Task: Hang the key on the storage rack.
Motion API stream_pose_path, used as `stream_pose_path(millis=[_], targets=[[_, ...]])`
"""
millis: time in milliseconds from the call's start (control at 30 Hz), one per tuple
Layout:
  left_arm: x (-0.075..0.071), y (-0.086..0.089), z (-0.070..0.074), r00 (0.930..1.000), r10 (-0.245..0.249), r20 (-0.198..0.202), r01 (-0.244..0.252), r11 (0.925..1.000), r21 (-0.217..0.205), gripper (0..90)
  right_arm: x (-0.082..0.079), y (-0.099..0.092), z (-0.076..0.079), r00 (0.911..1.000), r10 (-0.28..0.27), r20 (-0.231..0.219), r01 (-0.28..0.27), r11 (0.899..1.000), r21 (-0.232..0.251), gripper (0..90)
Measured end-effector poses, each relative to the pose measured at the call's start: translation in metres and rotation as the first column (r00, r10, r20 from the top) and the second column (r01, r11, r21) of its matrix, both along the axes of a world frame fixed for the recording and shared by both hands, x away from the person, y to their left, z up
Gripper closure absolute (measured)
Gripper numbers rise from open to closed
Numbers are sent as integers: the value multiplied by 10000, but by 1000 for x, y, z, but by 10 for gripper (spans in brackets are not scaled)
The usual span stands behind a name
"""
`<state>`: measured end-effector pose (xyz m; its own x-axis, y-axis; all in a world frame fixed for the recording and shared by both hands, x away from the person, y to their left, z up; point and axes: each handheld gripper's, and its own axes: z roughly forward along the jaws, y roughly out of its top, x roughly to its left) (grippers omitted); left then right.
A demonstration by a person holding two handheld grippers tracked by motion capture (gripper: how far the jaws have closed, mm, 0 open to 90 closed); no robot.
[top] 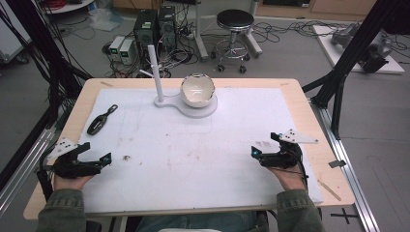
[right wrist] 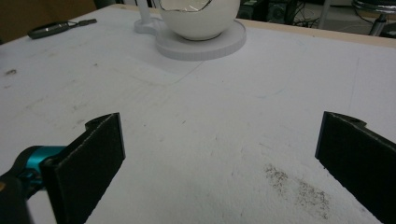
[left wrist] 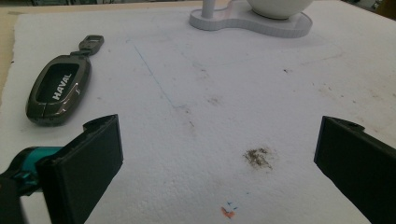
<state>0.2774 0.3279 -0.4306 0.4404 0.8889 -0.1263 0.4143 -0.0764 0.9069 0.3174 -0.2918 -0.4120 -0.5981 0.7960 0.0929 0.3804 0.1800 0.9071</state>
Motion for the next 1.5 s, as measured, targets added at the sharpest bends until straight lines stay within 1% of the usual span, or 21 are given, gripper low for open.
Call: stream_pose_path(millis=[67,133,167,367,400,467,533,600,733,767,833,967,1100,1200,1233,1300,1333,1400,1433,1467,1500], targets=[[0,0,0,10000,2,-24,-2,10000,-4,17,0,1,0,10000,20,-82,-20,10000,-81,4],[0,0,0,10000,1,-26,-1,10000,4,17,1,1,-1,10000,33,-50,-34,9999,-139,4],[0,0,0,10000,-2,-29,2,10000,1,17,0,2,-1,9999,31,-133,-33,9999,-123,4],[0,0,-2,10000,-49,-86,50,9999,146,17,0,2,-2,9998,57,-177,-60,9998,-167,4],[0,0,-2,10000,-49,-86,50,9999,146,17,1,2,-2,9999,99,-124,-102,9997,-225,4],[1,0,-2,9999,-67,-120,69,9998,170,17,1,3,-2,9997,71,-217,-75,9998,-176,4],[1,-1,-2,10000,-73,-45,74,9997,218,17,1,2,-3,9999,1,-172,-3,9999,-110,4],[2,0,-2,9998,-188,-35,189,9998,106,17,3,4,-4,9997,9,-228,-12,9999,-104,4],[3,0,0,9997,-192,-124,194,9996,180,17,5,8,-7,9994,106,-324,-121,9988,-471,4],[4,0,1,9997,-169,-152,172,9996,246,17,5,8,-7,9994,106,-324,-121,9988,-471,4],[6,0,5,9992,-228,-315,232,9997,115,17,5,8,-7,9994,86,-324,-102,9987,-505,4],[15,-1,12,9989,-182,-434,195,9994,287,17,5,8,-7,9990,86,-449,-103,9993,-369,4],[25,-3,18,9986,-245,-462,273,9977,617,17,4,7,-7,9992,89,-395,-107,9989,-449,4],[34,-5,21,9964,-502,-676,567,9936,975,17,3,7,-7,9990,51,-445,-71,9990,-440,4],[37,-6,21,9958,-604,-695,672,9927,1005,17,3,7,-7,9990,51,-445,-71,9990,-440,4],[43,-5,23,9930,-806,-861,881,9923,867,17,3,6,-8,9993,43,-372,-60,9989,-463,4],[46,-5,24,9914,-875,-977,965,9911,920,17,1,6,-8,9991,23,-431,-43,9990,-454,4],[51,-5,28,9906,-891,-1035,1000,9894,1052,17,1,6,-8,9991,20,-416,-39,9989,-467,4],[53,-4,30,9902,-934,-1039,1045,9887,1076,17,0,6,-8,9989,-5,-469,-17,9989,-462,4],[56,-4,33,9891,-984,-1093,1102,9881,1075,17,0,6,-8,9991,31,-415,-51,9988,-488,4],[58,-4,35,9882,-1045,-1118,1178,9858,1195,17,0,6,-8,9991,31,-415,-51,9988,-488,4]])
